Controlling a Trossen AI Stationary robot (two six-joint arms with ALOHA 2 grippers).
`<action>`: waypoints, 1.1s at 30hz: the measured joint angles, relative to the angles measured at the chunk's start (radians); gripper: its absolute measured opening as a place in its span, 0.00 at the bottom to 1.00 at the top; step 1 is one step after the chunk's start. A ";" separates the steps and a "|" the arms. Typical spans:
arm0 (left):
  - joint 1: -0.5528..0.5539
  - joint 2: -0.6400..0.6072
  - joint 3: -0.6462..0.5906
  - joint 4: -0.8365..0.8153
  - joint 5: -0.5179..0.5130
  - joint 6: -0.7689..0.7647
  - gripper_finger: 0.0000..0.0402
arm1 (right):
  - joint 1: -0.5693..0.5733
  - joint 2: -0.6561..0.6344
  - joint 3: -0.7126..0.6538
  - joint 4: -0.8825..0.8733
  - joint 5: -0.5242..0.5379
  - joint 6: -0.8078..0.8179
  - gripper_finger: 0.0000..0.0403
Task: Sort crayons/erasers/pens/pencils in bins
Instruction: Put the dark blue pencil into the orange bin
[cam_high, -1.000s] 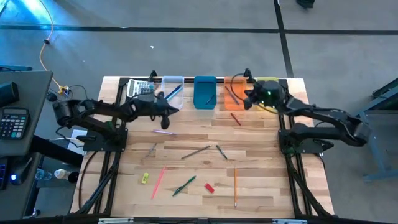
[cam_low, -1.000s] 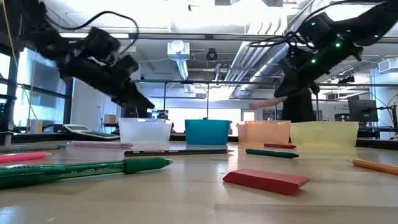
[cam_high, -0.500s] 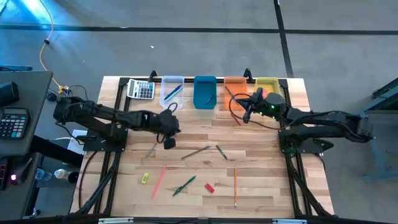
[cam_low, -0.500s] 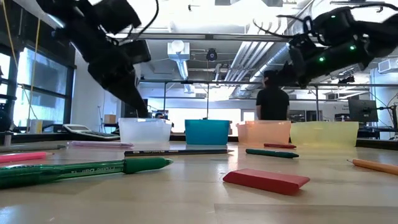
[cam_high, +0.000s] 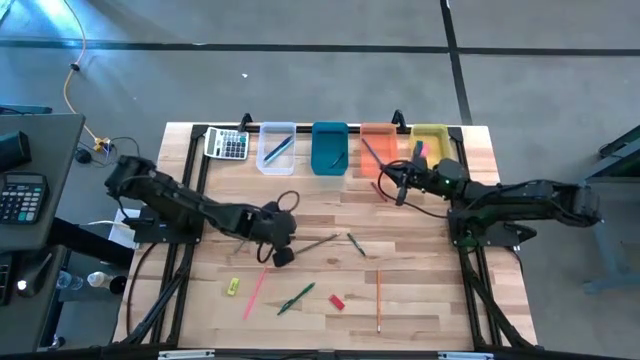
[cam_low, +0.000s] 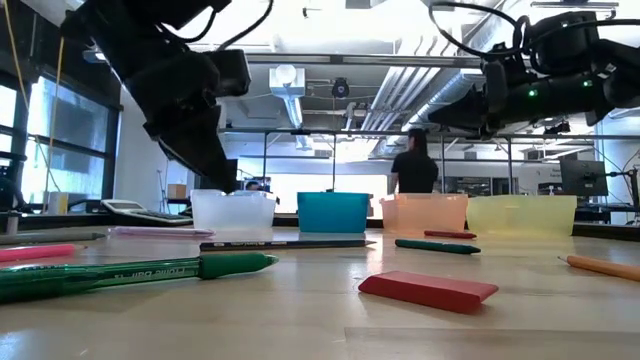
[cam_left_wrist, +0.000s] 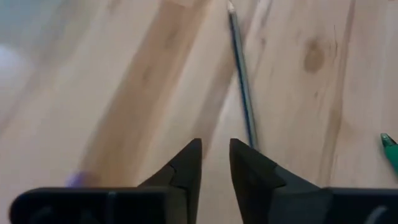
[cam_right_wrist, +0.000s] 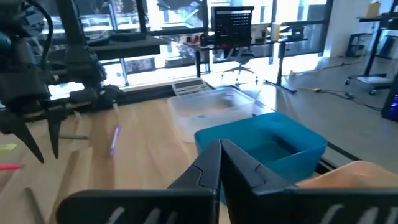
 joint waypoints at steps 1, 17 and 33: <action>-0.009 0.019 0.005 -0.002 0.001 -0.010 0.20 | 0.009 0.000 0.000 0.000 0.001 0.011 0.00; -0.065 0.201 0.071 -0.001 0.033 0.002 0.25 | 0.201 0.003 0.001 -0.039 0.191 0.065 0.00; -0.069 0.211 0.071 -0.024 0.046 0.186 0.01 | 0.382 0.003 0.021 -0.137 0.299 0.129 0.00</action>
